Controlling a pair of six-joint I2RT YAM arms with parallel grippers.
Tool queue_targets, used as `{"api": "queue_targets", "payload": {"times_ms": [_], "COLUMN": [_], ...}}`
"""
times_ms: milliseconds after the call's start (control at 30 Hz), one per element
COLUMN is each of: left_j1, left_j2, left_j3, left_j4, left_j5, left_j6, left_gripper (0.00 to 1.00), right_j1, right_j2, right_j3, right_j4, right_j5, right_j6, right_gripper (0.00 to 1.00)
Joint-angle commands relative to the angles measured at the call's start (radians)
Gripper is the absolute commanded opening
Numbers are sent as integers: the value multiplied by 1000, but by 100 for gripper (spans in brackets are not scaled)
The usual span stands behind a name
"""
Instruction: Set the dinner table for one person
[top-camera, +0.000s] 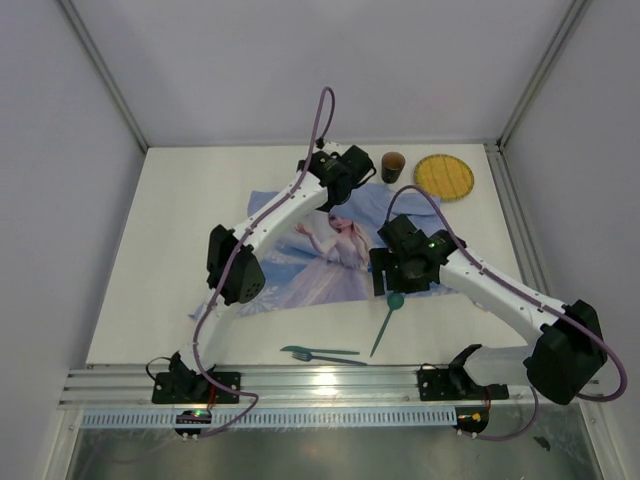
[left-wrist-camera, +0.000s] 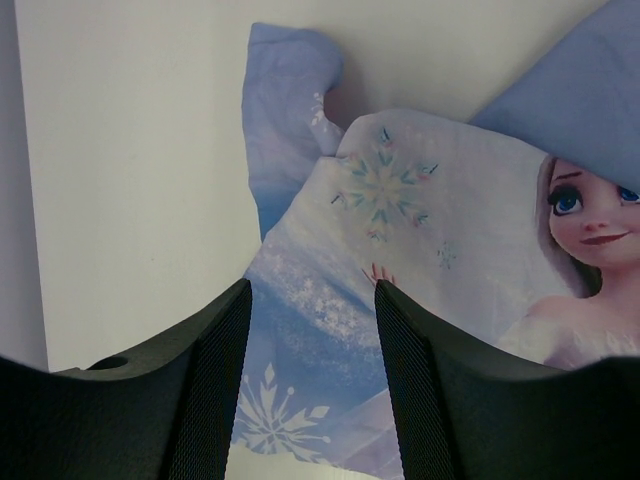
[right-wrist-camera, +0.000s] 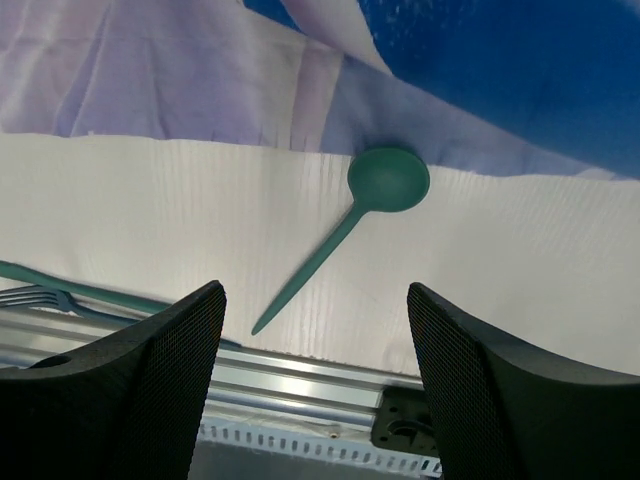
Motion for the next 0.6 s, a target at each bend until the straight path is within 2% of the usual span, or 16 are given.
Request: {"api": "queue_targets", "payload": {"times_ms": [0, 133, 300, 367, 567], "left_j1": [2, 2, 2, 2, 2], "left_j2": [-13, -29, -50, -53, -88], "left_j3": [22, -23, -63, -70, -107], "left_j4": [-36, -40, -21, -17, 8], "left_j5": [4, -1, 31, 54, 117], "left_j6": [-26, -22, -17, -17, -22], "left_gripper": [55, 54, 54, 54, 52], "right_j1": [23, 50, 98, 124, 293], "right_j2": [20, 7, -114, -135, -67], "right_j3": [-44, -79, -178, -191, -183], "right_j4": [16, -38, 1, 4, -53], "right_j5": [-22, 33, 30, 50, 182], "right_j6": [180, 359, 687, 767, 975], "right_gripper": [77, 78, 77, 77, 77]}}
